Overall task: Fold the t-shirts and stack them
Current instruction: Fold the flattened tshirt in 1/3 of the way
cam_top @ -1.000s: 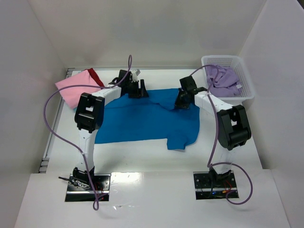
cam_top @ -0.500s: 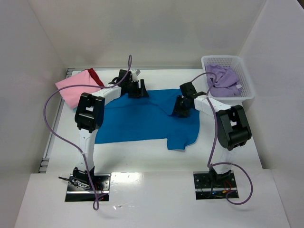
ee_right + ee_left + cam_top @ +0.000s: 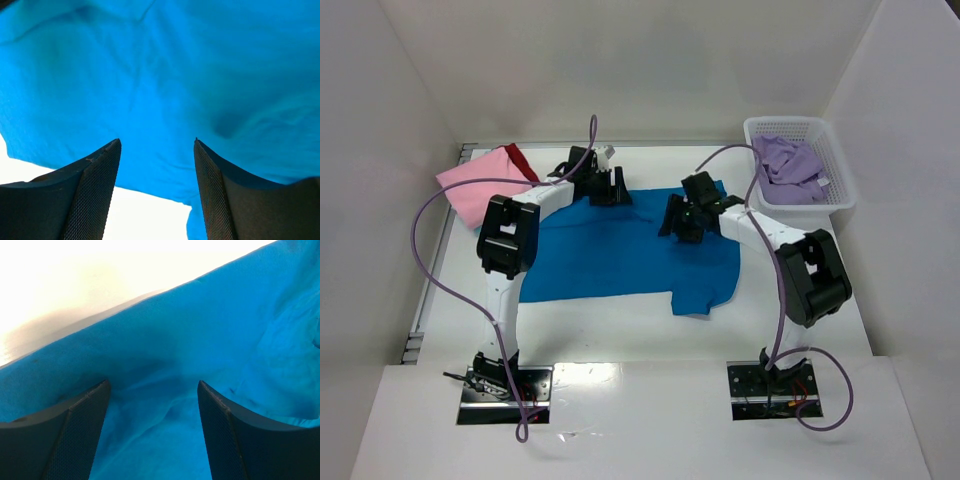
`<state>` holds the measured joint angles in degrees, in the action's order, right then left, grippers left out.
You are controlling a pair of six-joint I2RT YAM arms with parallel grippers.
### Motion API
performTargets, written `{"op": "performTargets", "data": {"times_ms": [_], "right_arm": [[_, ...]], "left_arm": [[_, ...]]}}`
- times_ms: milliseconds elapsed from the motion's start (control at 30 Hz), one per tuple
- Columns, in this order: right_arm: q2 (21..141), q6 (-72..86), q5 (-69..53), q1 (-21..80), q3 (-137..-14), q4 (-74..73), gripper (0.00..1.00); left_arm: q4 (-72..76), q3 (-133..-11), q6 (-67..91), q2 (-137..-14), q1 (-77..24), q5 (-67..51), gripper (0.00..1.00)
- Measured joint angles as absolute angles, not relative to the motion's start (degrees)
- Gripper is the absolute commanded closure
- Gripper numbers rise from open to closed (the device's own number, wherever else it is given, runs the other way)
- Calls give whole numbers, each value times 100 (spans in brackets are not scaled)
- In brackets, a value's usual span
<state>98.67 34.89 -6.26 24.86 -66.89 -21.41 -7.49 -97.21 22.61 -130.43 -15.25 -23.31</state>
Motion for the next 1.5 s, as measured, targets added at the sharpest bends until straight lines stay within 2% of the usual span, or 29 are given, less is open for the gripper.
{"op": "performTargets", "data": {"times_ms": [267,700,1000,1300,1400,1433,1500], "right_arm": [[10022,3562,-336,2788,-6788,-2174,34],[10707,3616,355,2842,-6796,-2161,34],[10733,3590,823,2851,-6914,-2104,35],[10930,3505,1074,2851,-7164,-1988,62],[11039,3498,1129,2851,-7183,-1955,78],[11089,3485,1144,2851,-7203,-1953,89],[11135,3479,1162,2851,-7229,-1931,98]], "left_arm": [[-749,-9721,2261,-13043,-1518,-2353,21],[-773,-9727,2241,-13045,-1470,-2408,21],[-779,-9730,2241,-13054,-1424,-2453,21],[-786,-9773,2241,-13091,-1411,-2497,21],[-788,-9778,2241,-13096,-1411,-2497,21],[-788,-9778,2241,-13096,-1411,-2499,21],[-788,-9780,2241,-13096,-1409,-2499,21]]}}
